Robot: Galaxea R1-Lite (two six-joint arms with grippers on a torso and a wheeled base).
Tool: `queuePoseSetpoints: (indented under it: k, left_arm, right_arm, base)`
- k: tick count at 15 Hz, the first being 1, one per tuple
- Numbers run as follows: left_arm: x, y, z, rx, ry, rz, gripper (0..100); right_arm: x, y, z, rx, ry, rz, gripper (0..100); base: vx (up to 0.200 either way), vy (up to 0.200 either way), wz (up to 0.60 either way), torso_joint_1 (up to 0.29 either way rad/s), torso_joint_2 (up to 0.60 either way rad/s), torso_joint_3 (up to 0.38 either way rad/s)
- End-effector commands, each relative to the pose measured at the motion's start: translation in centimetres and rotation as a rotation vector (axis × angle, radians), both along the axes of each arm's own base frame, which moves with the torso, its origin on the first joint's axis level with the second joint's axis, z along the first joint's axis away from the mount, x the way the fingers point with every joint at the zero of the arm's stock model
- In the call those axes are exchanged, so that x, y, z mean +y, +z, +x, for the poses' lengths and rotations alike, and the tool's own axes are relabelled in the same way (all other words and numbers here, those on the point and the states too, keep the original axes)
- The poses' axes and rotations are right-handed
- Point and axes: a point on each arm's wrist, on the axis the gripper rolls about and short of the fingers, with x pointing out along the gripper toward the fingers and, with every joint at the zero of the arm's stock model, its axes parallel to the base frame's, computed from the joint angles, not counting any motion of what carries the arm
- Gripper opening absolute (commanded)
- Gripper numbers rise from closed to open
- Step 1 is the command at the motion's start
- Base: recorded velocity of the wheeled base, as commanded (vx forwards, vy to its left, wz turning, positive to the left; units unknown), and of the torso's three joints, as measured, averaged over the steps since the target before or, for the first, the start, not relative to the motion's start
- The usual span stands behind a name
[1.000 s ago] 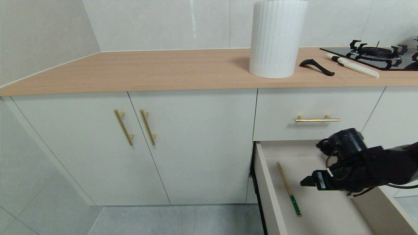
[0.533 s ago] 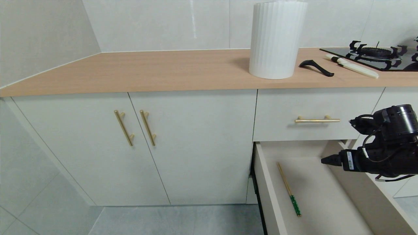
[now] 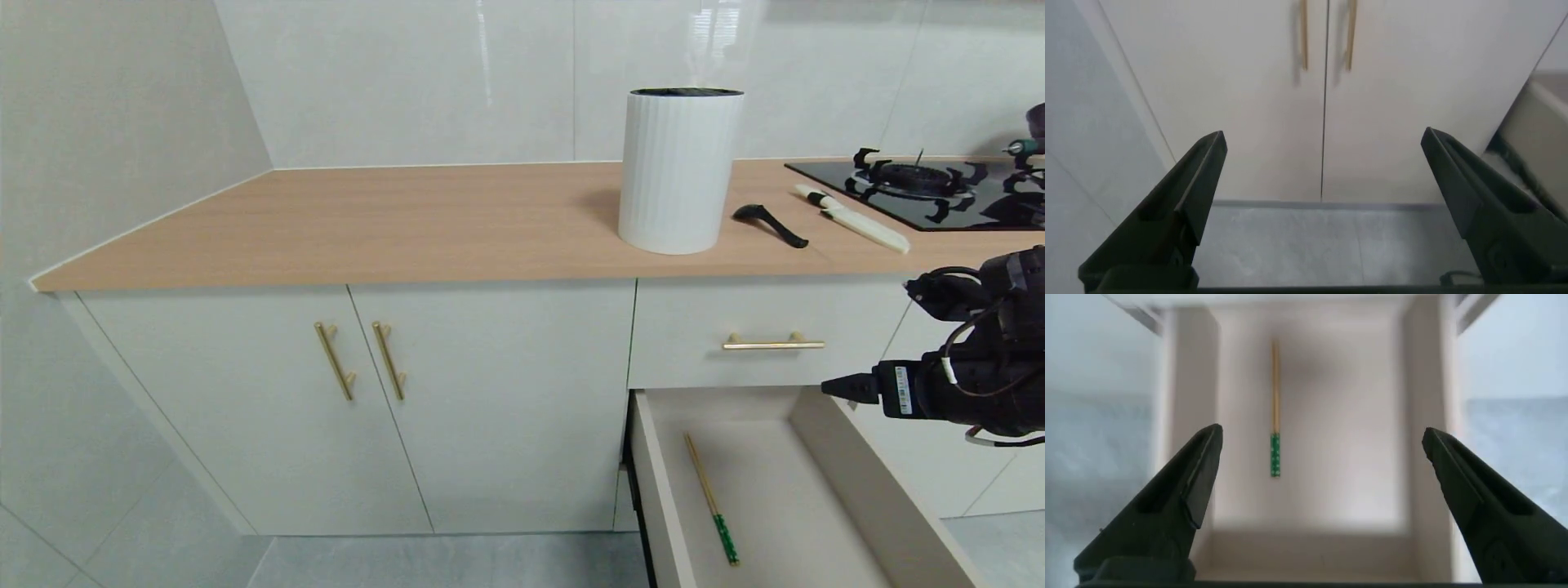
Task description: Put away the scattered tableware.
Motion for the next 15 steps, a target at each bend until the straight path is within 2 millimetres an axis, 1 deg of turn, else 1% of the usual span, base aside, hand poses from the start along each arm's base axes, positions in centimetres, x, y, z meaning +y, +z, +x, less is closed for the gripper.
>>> queuePoseSetpoints:
  k: [1,10,13,14,15]
  left_arm:
    - [0.0,0.0,0.0,0.001,0.000,0.000,100]
    - [0.0,0.0,0.0,0.001,0.000,0.000,100]
    - [0.0,0.0,0.0,0.001,0.000,0.000,100]
    - [0.0,0.0,0.0,0.001,0.000,0.000,100]
    - [0.0,0.0,0.0,0.001,0.000,0.000,100]
  right_arm:
    - [-0.1,0.1,-0.1,-0.005,-0.002,0.001,100]
    - [-0.1,-0.1,0.0,0.002,0.004,-0.009,100]
    - [0.0,0.1,0.9,-0.043,0.003,-0.012,100]
    - [0.0,0.0,1.9,-0.089,0.011,-0.026,100]
    - [-0.3,0.2,4.0,-0.143,0.023,-0.061,100]
  base:
    - [0.000,0.000,0.00,0.315,-0.49,-0.290]
    - [0.000,0.000,0.00,0.226,-0.48,-0.274]
    - [0.000,0.000,0.00,0.211,-0.47,-0.250]
    - [0.000,0.000,0.00,0.105,-0.23,-0.119]
    - [0.000,0.000,0.00,0.061,-0.13,-0.071]
